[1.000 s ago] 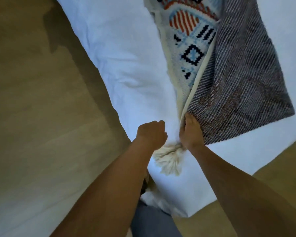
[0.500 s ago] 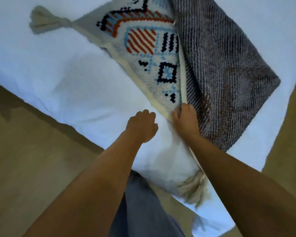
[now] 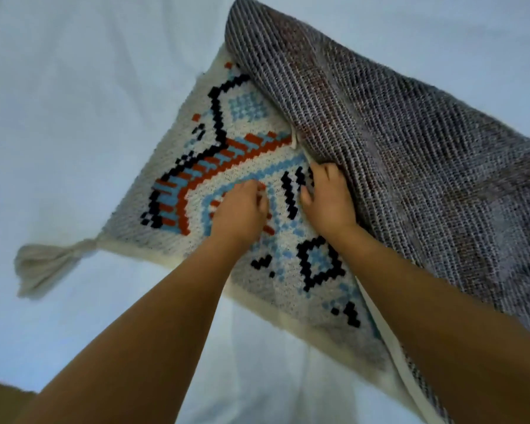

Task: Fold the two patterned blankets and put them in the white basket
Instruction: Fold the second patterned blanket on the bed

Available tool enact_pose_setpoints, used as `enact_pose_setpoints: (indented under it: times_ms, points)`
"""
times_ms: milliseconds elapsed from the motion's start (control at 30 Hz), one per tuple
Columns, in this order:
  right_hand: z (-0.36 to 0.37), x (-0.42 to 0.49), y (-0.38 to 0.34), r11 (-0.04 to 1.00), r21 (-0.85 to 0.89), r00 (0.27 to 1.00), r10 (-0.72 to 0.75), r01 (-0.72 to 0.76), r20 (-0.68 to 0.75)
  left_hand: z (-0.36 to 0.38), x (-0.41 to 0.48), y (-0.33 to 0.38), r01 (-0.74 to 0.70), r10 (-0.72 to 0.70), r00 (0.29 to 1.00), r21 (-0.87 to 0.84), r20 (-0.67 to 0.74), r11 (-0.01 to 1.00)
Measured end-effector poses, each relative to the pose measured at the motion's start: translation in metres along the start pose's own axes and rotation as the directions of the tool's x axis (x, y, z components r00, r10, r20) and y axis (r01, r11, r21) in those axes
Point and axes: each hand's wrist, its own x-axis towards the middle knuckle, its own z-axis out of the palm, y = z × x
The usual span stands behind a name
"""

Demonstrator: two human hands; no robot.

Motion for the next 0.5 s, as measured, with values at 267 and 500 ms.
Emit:
enact_pose_setpoints:
  times_ms: [267,500]
  points:
    - [0.007,0.084,-0.016,0.963,-0.128,0.971,0.23,-0.236,-0.064,-0.017,0.078,0.007,-0.127,0.133,0.99,-0.11,0.045,0.986]
    - [0.001,0.023,-0.077,0.998,-0.046,0.999,-0.038,0.037,-0.024,-0.04,0.098,0.008,0.28,-0.057,0.938,-0.649,0.342,0.707]
